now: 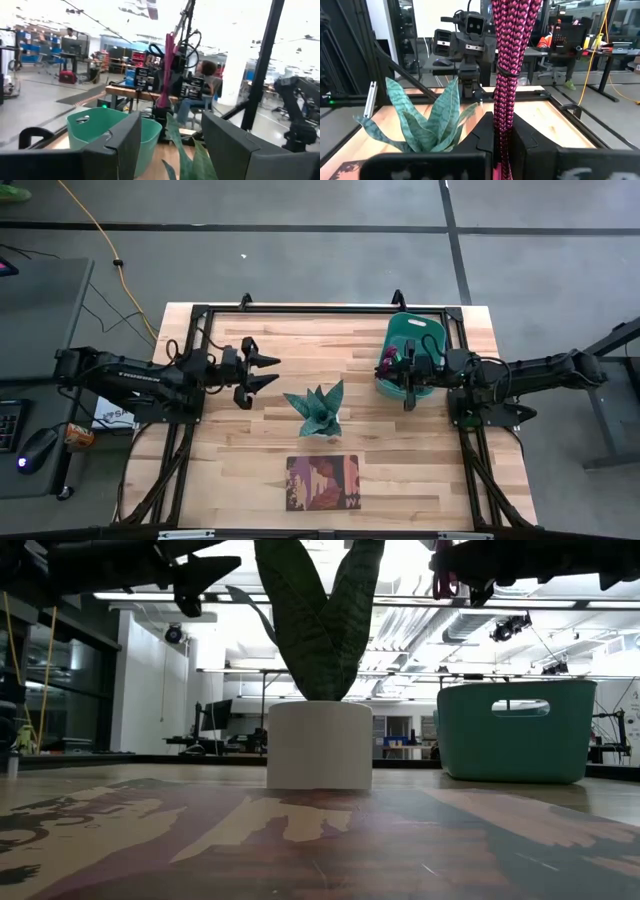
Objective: Pick and place USB-C Cables
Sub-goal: Put the pink patterned charger cable into the green container
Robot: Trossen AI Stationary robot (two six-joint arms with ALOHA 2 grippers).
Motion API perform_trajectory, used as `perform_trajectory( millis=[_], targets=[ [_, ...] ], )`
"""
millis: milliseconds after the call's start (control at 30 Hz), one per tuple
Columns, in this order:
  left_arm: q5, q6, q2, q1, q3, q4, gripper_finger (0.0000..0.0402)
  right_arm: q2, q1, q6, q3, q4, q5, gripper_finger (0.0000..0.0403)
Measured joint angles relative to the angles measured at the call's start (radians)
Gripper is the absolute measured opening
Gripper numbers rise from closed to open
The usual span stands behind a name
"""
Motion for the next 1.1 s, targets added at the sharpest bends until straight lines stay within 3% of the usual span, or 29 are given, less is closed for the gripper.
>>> perform_trajectory(
  millis=[300,467,567,700,800,1000,1100],
  targets=[
    [0.005,-0.002,-0.003,0.000,0.000,-0.005,0.0188,0.000,0.000,0.014,0.000,0.019,0.036,0.0008],
    [0.006,-0.001,-0.003,0.000,0.000,-0.005,0.0188,0.000,0.000,0.067,0.000,0.019,0.138,0.0006],
    [0.006,-0.002,-0.003,0.000,0.000,-0.004,0.0188,0.001,0.000,0.138,0.030,-0.050,0.257,0.0006],
    [-0.018,-0.005,-0.003,0.000,0.000,0.001,0.0188,0.018,0.000,0.260,0.137,-0.292,0.479,0.0006],
    [-0.022,-0.004,-0.003,0.001,0.000,0.001,0.0188,0.058,-0.033,0.343,0.273,-0.567,0.601,0.0006],
    [-0.022,-0.005,-0.003,0.001,0.000,0.002,0.0188,0.185,-0.176,0.552,0.607,-1.154,0.619,0.0006],
    [-0.022,-0.005,-0.003,0.001,0.000,0.002,0.0188,0.242,-0.220,0.595,0.695,-1.310,0.593,0.0006]
  ],
)
